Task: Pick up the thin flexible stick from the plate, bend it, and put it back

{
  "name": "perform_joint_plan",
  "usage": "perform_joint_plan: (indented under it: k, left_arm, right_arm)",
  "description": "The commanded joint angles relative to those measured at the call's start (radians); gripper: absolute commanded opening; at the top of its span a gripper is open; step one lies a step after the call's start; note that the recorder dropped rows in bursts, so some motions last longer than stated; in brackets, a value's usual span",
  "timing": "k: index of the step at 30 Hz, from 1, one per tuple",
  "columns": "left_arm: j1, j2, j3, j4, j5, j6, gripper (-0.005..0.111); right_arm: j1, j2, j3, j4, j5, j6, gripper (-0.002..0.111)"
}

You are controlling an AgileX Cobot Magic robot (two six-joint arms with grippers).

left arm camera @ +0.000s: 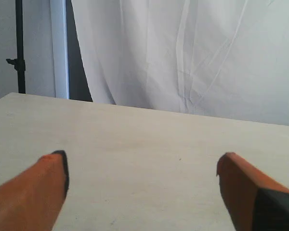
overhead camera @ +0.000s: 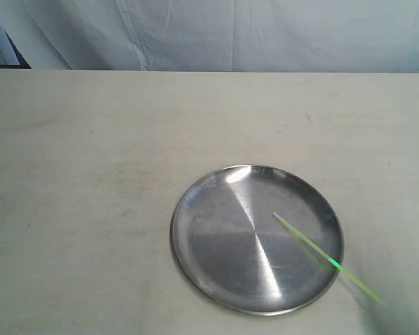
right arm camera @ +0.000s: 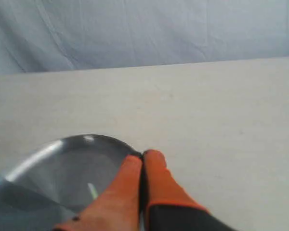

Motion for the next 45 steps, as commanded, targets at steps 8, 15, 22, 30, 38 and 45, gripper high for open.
perform_joint_plan:
  k: [8,15,22,30,38,45]
  left_arm:
    - [-0.001,-0.008,-0.007,0.006,-0.011,0.002,0.080]
    - [-0.001,-0.008,-0.007,0.006,-0.011,0.002,0.080]
    - [-0.001,-0.008,-0.007,0.006,-0.011,0.002,0.080]
    - [-0.001,-0.008,-0.007,0.006,-0.011,0.002,0.080]
    - [-0.001,-0.008,-0.007,0.006,-0.011,0.002,0.080]
    - [-0.001,-0.008,-0.007,0.006,-0.011,0.002,0.080]
  right_arm:
    - [-0.005,-0.008,0.001,0.790,-0.290,0.172,0.000]
    - [-0.005,-0.008,0.001,0.789,-0.596,0.266,0.000]
    - [-0.005,-0.008,-0.055,0.693,-0.677,0.305,0.000]
    - [-0.006,0.357,-0.477,0.215,-0.063,-0.290,-0.001]
    - [0.011,1.121,-1.002,-0.347,0.888,0.060,-0.001]
    - [0.127,1.339,-0.978,-0.332,0.907,0.029,-0.001]
